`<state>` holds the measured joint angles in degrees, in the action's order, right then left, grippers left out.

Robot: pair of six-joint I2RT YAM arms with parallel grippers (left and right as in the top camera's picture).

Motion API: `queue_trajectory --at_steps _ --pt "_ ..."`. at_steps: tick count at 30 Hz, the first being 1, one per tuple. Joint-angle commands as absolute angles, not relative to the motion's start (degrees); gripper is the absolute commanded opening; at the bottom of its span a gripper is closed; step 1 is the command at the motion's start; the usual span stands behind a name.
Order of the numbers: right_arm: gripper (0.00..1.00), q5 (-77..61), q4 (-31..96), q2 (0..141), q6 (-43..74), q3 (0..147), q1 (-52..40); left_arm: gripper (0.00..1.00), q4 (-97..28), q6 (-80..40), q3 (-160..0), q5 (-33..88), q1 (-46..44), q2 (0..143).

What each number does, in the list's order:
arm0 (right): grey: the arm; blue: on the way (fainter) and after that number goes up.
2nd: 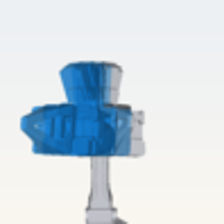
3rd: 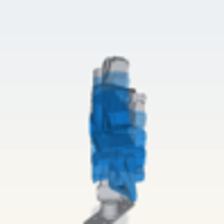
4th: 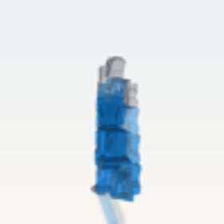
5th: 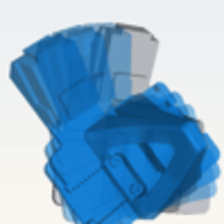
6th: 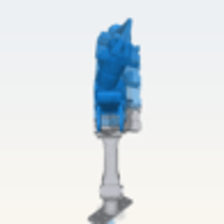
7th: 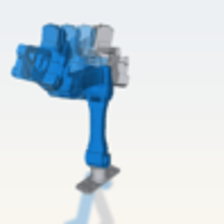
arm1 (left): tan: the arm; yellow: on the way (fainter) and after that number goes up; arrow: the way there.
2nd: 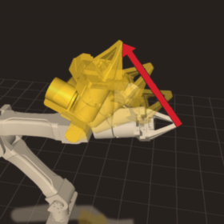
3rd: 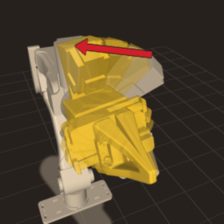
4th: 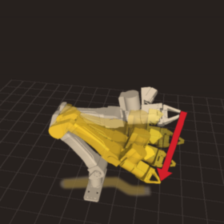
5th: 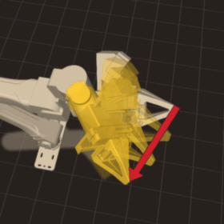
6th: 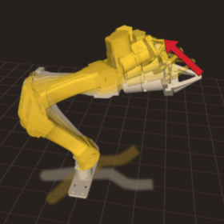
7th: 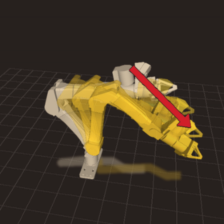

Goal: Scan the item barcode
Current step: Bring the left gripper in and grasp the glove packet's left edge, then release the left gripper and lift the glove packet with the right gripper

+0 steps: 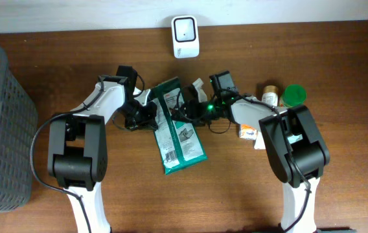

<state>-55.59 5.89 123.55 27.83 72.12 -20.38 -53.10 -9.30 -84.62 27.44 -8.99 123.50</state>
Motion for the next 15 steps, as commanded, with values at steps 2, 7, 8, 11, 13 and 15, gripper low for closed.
queue_trajectory --at_steps 2,7,8,11,13,15 --pt "0.4 -55.86 5.74 124.22 27.27 72.27 -23.38 0.0 -53.17 -9.82 -83.29 25.67 -9.37 125.93" --pt "0.36 -53.32 6.7 124.22 26.39 72.27 -25.91 0.0 -53.17 -9.82 -83.29 25.65 -9.37 125.93" --pt "0.32 -53.3 6.63 124.22 26.39 72.27 -25.91 0.0 -53.17 -9.82 -83.29 25.65 -9.37 125.93" --pt "0.18 -53.34 6.63 124.22 26.39 72.27 -24.91 0.0 -53.15 -9.82 -83.29 25.63 -9.37 125.93" --pt "0.13 -53.39 6.66 124.22 26.39 72.27 -24.25 0.0 -53.15 -9.82 -83.31 25.63 -9.19 125.91" --pt "0.06 -53.39 6.63 124.22 26.35 72.27 -24.18 0.0 -53.21 -9.8 -83.46 25.63 -8.93 125.89"
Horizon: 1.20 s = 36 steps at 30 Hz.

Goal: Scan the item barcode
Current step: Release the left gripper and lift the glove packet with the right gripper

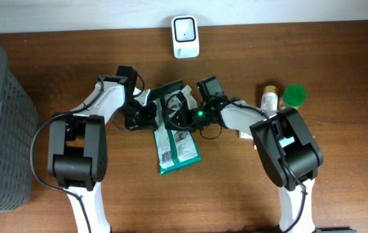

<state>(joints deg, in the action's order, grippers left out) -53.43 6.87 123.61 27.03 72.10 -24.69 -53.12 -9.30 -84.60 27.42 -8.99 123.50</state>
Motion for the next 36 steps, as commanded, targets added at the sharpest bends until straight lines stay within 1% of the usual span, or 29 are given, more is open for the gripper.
queue_trajectory --at_steps 1,7,11,17,21,25,27,28,30,32,35,36 --pt "0.04 -53.49 6.61 124.22 25.91 72.27 -24.18 0.0 -53.47 -9.82 -83.7 25.63 -8.75 125.89" --pt "0.04 -57.3 5.72 123.09 24.21 72.31 -22.31 0.0 -59.35 -9.08 -90.52 25.15 -5.76 125.86" --pt "0.04 -62.78 5.52 120.18 22.72 72.31 -19.57 0.0 -65.63 -6.35 -99.96 23.68 -2.94 124.7" --pt "0.04 -67.22 5.74 108.71 21.69 72.31 -14.92 0.0 -68.34 -6.37 -109.71 18.81 1.56 119.2" --pt "0.04 -68.79 7.29 98.65 21.91 72.31 -10.68 0.0 -68.2 -6.37 -110.15 16.58 4.8 117.27" --pt "0.04 -68.75 10.33 89.93 21.98 72.31 -6.09 0.01 -68.01 -6.35 -110.15 16.4 6.11 117.3" --pt "0.04 -68.77 11.51 85.89 22.39 72.31 -3.66 0.08 -67.81 -6.37 -110.15 15.59 6.17 117.27" --pt "0.04 -68.77 11.79 83.9 23.0 72.31 -2.39 0.09 -67.79 -6.35 -110.15 15.03 6.17 117.3" --pt "0.04 -68.77 11.81 80.44 23.24 72.31 -0.47 0.19 -67.81 -6.35 -110.15 14.11 6.17 117.3" --pt "0.04 -68.49 11.81 78.06 23.2 72.31 0.54 0.37 -67.81 -6.31 -110.15 14.04 6.17 117.27" --pt "0.04 -66.32 11.99 76.84 23.18 72.31 0.78 0.69 -67.77 -6.35 -110.15 13.89 6.17 117.3" --pt "0.04 -64.86 12.27 76.9 23.2 72.31 0.73 0.82 -67.79 -6.35 -110.15 13.82 6.17 117.3"
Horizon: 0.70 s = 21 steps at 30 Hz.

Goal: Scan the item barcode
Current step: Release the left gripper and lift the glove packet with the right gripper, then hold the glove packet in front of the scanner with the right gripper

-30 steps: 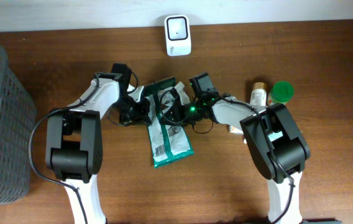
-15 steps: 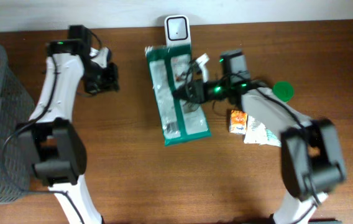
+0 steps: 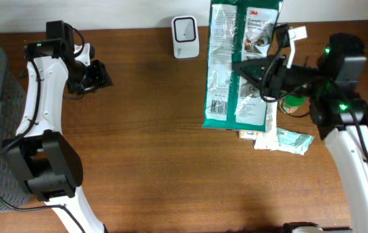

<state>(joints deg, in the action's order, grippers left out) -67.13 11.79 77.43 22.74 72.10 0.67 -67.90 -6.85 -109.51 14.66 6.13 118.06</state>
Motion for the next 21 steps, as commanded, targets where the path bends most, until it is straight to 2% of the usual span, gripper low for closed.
queue_trajectory --at_steps 1,6,12,15,21 --pt "0.04 -62.41 12.86 77.12 23.2 72.31 0.67 0.99 -67.81 -6.37 -110.15 13.85 6.17 117.3" --pt "0.04 -41.6 12.99 77.19 21.69 72.34 -2.98 0.99 -67.81 -6.37 -110.15 13.85 6.17 117.3" --pt "0.04 -15.81 12.91 78.89 12.27 75.42 -12.4 0.99 -67.81 -6.35 -110.15 13.85 6.17 117.3" --pt "0.04 -7.51 14.98 82.78 6.96 82.15 -16.36 0.99 -67.81 -6.35 -110.15 13.85 6.17 117.3" --pt "0.04 3.88 18.15 99.79 -6.74 103.35 -21.21 0.99 -67.81 -6.35 -110.15 13.85 6.17 117.3"
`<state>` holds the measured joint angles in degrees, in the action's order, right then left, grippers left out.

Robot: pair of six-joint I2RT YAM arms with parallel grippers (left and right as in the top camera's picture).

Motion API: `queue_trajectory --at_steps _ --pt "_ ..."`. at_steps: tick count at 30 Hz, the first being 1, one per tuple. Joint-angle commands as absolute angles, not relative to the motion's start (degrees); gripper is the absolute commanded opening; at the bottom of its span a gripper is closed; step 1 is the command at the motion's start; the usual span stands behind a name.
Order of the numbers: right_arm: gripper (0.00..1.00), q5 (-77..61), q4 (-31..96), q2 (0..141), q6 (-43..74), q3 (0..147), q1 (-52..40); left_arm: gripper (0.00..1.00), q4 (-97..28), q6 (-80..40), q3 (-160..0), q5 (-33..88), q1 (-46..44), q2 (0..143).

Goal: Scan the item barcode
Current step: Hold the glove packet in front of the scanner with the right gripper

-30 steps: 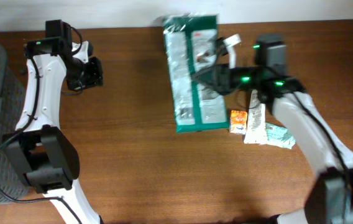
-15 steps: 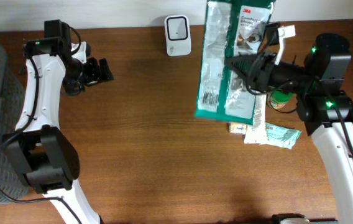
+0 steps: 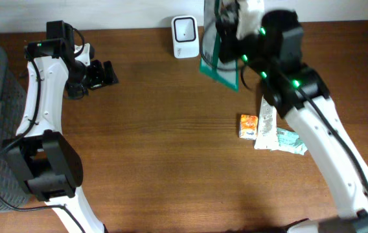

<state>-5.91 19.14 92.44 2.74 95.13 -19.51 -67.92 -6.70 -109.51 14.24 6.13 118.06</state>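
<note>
The green wipes packet (image 3: 220, 59) hangs in the air at the back of the table. It is turned nearly edge-on to the overhead camera, just right of the white barcode scanner (image 3: 185, 28) standing by the wall. My right gripper (image 3: 228, 18) is shut on the packet's upper part, and the wrist hides much of the grip. My left gripper (image 3: 104, 73) is far off at the back left, open, with nothing between its fingers.
A grey mesh basket fills the left edge. Right of centre, on the wooden table (image 3: 158, 162), lie a small orange box (image 3: 248, 125), a long white sachet (image 3: 266, 116) and a white-teal packet (image 3: 286, 140), under the right arm.
The right arm has carried the packet left toward the scanner and turned it from broad face up to nearly edge-on. The left gripper has barely shifted.
Both grippers were at the packet lying on the table's middle, and the right one closed in on it. Later the right gripper held it high at the back right, the left arm withdrawn to the back left. Now the packet hangs beside the scanner.
</note>
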Motion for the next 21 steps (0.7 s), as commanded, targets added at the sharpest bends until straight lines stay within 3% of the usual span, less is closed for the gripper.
queue_trajectory --at_steps 1,8,16,21 --pt "0.04 5.23 16.82 102.26 -8.54 105.14 -21.54 0.99 -67.81 -6.37 -110.15 13.85 6.17 117.3" --pt "0.04 12.14 -6.28 118.56 -32.23 107.04 -23.97 0.99 -67.81 -6.35 -110.15 13.85 6.17 117.3" --pt "0.04 10.52 -27.44 131.5 -56.07 107.04 -25.08 0.99 -67.81 -6.37 -110.15 13.85 6.17 117.3" --pt "0.04 2.96 -30.5 136.27 -59.79 107.04 -25.1 0.99 -67.81 -6.35 -110.15 13.85 6.17 117.3"
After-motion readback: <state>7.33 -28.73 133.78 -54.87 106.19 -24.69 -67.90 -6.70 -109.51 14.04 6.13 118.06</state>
